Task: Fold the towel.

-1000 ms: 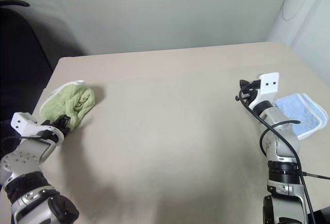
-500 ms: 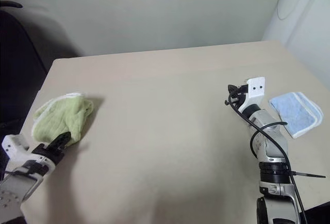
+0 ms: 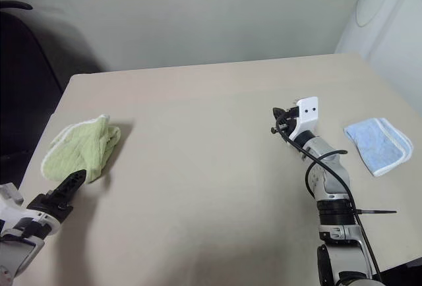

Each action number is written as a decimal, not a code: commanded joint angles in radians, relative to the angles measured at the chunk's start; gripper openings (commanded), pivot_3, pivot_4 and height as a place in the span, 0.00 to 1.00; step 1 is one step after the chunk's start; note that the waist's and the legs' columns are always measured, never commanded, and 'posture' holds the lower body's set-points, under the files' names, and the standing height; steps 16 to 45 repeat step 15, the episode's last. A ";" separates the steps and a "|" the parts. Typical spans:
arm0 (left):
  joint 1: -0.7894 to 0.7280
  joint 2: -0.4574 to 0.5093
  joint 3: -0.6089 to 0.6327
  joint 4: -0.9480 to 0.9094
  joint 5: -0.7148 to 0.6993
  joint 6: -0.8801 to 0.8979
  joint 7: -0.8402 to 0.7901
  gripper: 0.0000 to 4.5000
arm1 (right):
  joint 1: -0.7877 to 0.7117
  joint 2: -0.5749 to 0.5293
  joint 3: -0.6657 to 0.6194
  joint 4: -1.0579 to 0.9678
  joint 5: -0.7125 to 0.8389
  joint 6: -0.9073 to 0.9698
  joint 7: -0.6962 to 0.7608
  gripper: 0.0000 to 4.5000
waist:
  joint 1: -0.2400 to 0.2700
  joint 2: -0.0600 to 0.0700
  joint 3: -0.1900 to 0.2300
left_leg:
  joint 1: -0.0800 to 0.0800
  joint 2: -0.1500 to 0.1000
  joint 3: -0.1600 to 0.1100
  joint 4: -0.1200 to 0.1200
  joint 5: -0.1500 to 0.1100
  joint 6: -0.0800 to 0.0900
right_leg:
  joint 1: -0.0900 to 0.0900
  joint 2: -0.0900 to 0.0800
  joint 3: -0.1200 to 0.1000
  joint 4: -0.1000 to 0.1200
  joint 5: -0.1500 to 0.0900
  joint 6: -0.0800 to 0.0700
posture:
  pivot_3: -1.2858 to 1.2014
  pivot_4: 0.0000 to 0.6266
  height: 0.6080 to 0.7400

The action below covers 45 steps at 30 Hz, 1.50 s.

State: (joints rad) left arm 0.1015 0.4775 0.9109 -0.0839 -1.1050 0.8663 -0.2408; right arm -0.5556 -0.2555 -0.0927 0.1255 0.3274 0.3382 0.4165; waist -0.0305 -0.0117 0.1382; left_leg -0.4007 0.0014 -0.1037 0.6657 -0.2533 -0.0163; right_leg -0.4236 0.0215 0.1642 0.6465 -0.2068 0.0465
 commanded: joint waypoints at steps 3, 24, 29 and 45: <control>0.090 -0.011 0.095 -0.021 -0.072 -0.053 -0.049 1.00 | 0.010 -0.008 -0.007 -0.029 0.001 -0.025 0.017 0.00 | -0.001 0.000 0.000 | 0.000 0.000 0.000 0.000 -0.001 -0.001 | -0.001 0.001 0.000 0.000 -0.001 -0.001 | 0.52 0.24 0.96; -0.492 0.166 -0.585 -0.218 0.224 -0.100 -0.056 1.00 | 0.070 -0.041 -0.062 -0.047 0.004 -0.038 -0.015 0.00 | 0.052 0.000 -0.001 | 0.002 0.000 -0.015 0.002 0.005 -0.010 | 0.004 0.008 -0.003 0.000 0.009 -0.013 | 0.52 0.24 0.96; -0.492 0.166 -0.585 -0.218 0.224 -0.100 -0.056 1.00 | 0.070 -0.041 -0.062 -0.047 0.004 -0.038 -0.015 0.00 | 0.052 0.000 -0.001 | 0.002 0.000 -0.015 0.002 0.005 -0.010 | 0.004 0.008 -0.003 0.000 0.009 -0.013 | 0.52 0.24 0.96; -0.492 0.166 -0.585 -0.218 0.224 -0.100 -0.056 1.00 | 0.070 -0.041 -0.062 -0.047 0.004 -0.038 -0.015 0.00 | 0.052 0.000 -0.001 | 0.002 0.000 -0.015 0.002 0.005 -0.010 | 0.004 0.008 -0.003 0.000 0.009 -0.013 | 0.52 0.24 0.96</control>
